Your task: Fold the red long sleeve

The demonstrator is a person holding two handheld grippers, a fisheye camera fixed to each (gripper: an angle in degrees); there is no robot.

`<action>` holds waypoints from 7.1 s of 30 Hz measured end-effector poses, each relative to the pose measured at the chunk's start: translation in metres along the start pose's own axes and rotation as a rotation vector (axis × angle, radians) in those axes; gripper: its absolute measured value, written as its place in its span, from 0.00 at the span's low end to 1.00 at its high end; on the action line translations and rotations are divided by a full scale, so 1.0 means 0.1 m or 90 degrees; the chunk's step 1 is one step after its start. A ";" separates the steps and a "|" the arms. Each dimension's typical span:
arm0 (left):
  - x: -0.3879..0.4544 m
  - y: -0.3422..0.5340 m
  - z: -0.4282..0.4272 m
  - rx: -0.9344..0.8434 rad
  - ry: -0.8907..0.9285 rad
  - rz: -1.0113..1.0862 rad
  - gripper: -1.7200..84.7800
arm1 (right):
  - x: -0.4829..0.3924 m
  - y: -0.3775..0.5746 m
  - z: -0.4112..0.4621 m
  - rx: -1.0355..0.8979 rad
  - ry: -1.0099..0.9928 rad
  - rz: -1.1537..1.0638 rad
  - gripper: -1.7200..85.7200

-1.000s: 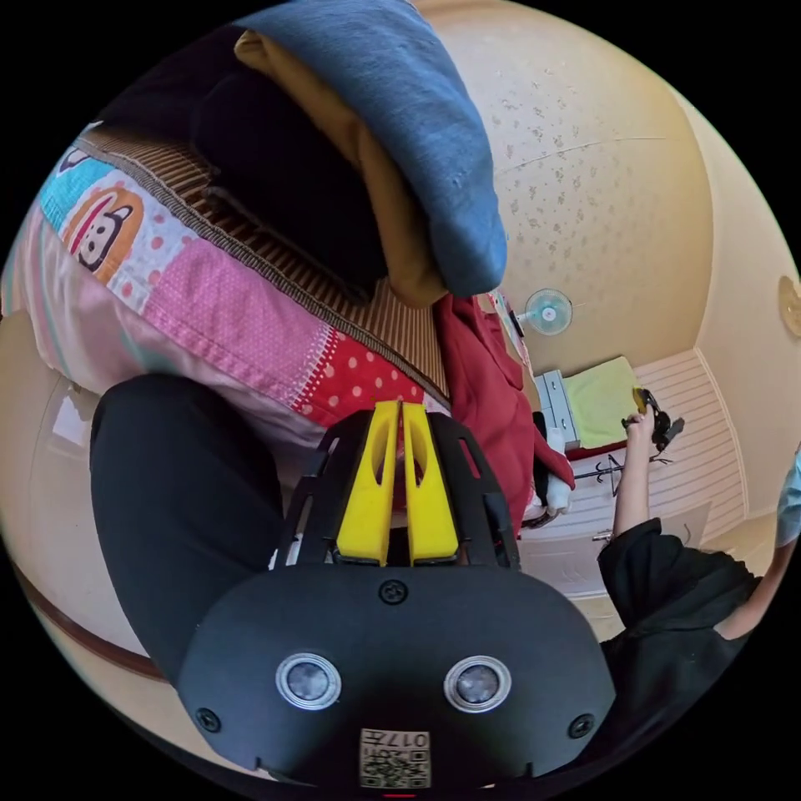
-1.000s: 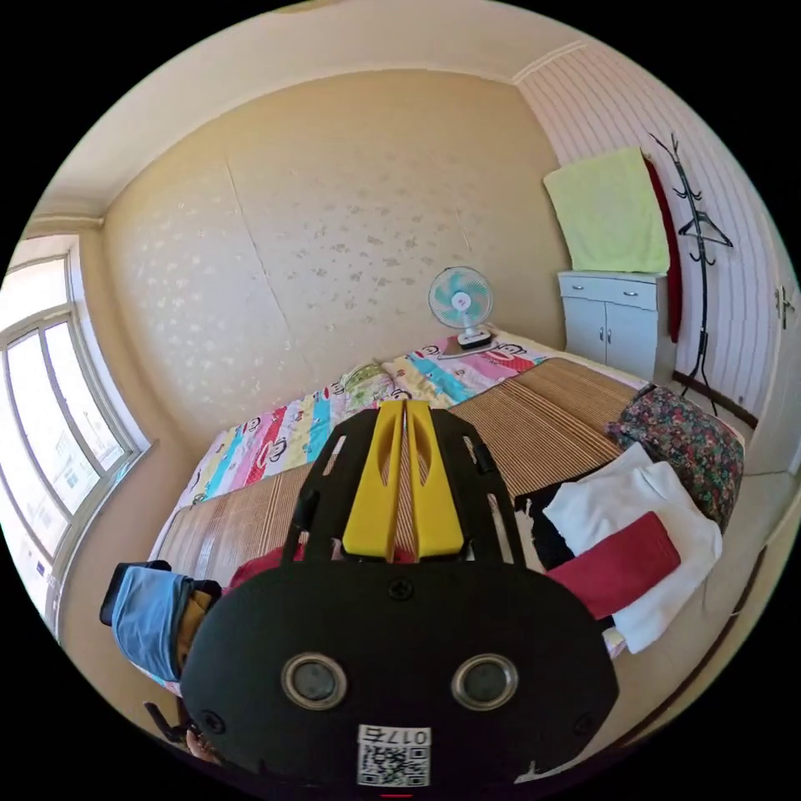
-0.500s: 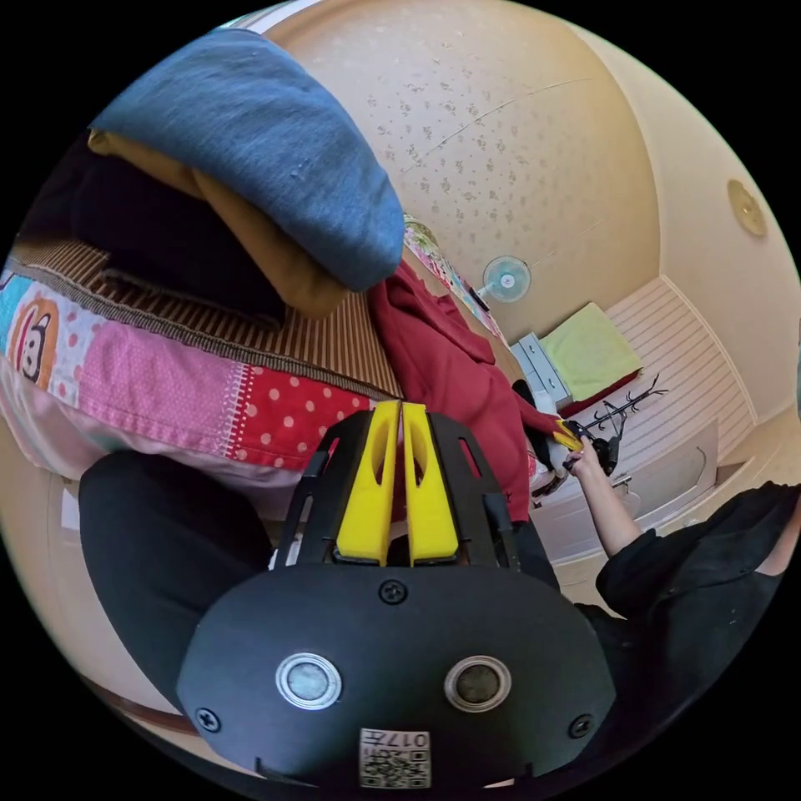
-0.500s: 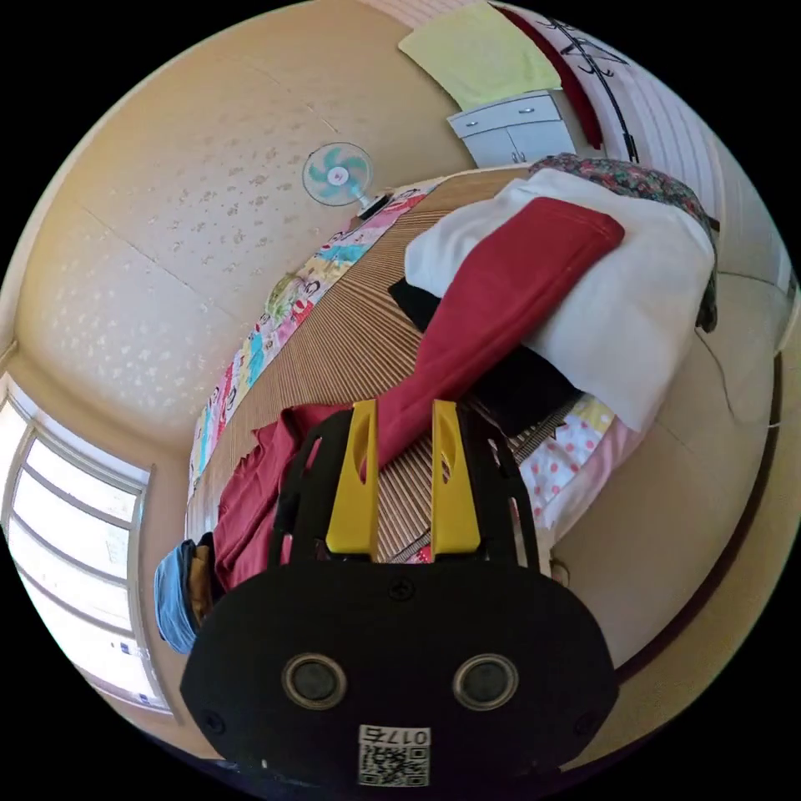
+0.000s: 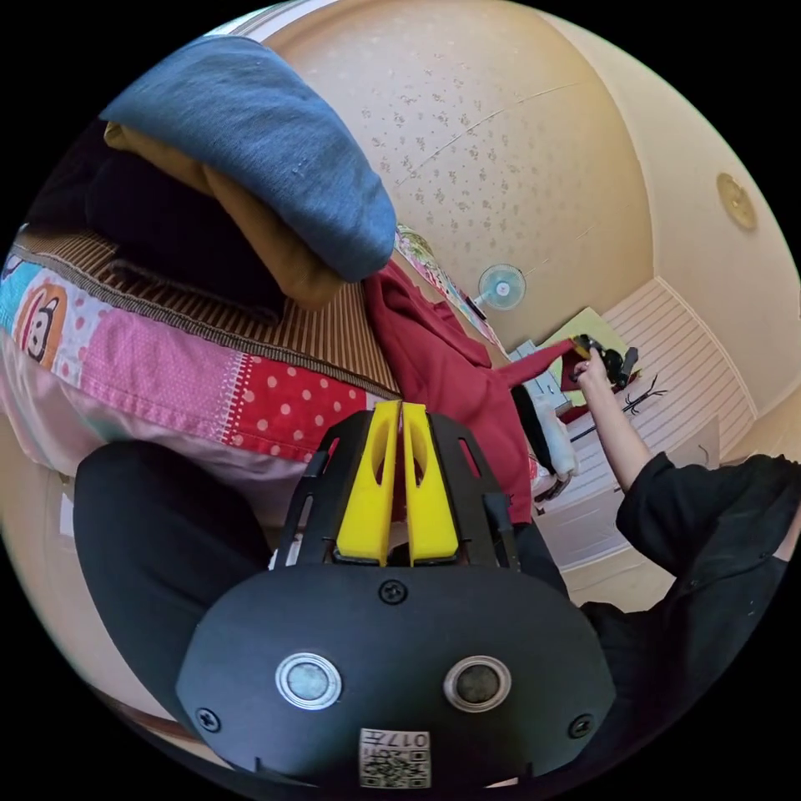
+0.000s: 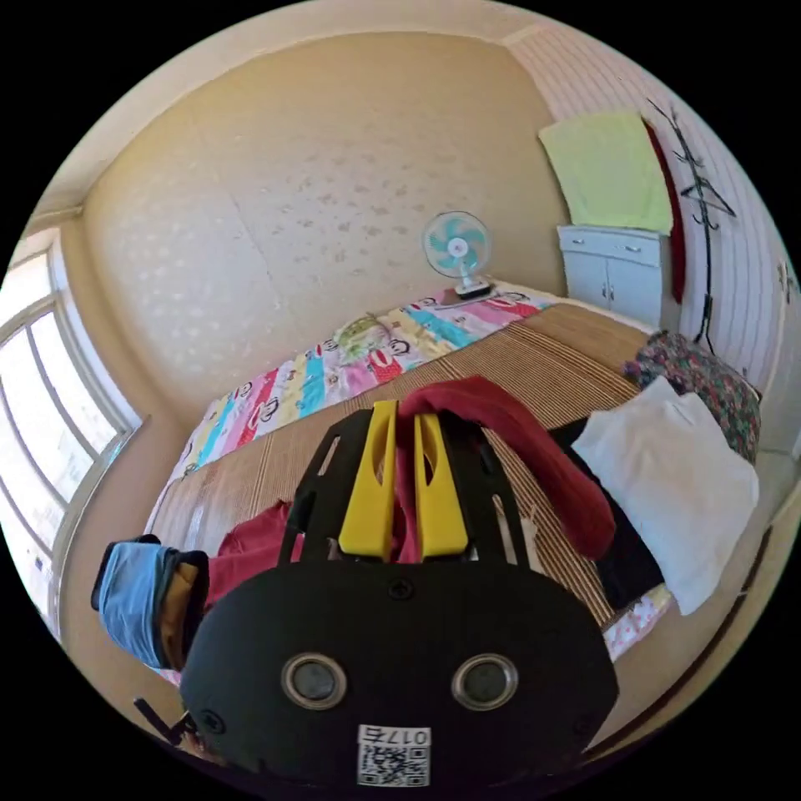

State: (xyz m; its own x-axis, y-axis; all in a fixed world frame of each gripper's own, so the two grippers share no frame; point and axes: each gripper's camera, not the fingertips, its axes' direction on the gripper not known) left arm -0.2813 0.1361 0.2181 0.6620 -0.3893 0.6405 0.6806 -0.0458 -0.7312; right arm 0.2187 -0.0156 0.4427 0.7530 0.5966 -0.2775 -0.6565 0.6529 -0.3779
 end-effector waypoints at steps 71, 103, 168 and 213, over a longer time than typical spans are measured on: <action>0.73 -1.80 4.59 -0.153 -0.362 0.215 0.07 | -0.64 4.06 2.63 -0.343 0.197 -0.224 0.02; 0.02 -0.26 1.34 -0.043 -0.081 -0.069 0.11 | 2.19 3.35 -2.04 -0.263 -0.153 0.211 0.13; 0.71 -0.75 2.24 -0.072 -0.082 0.050 0.03 | 0.41 0.94 -1.58 -0.119 0.073 0.061 0.03; -0.59 -0.97 1.90 -0.011 0.154 -0.086 0.08 | -1.29 1.37 -0.74 -0.312 0.054 -0.166 0.02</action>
State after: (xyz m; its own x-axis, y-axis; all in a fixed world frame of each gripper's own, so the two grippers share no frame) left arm -0.3266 0.3381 0.2954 0.4702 -0.5866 0.6594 0.7509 -0.1268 -0.6482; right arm 0.0348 -0.0377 0.3609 0.9021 0.3913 -0.1821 -0.3654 0.4680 -0.8047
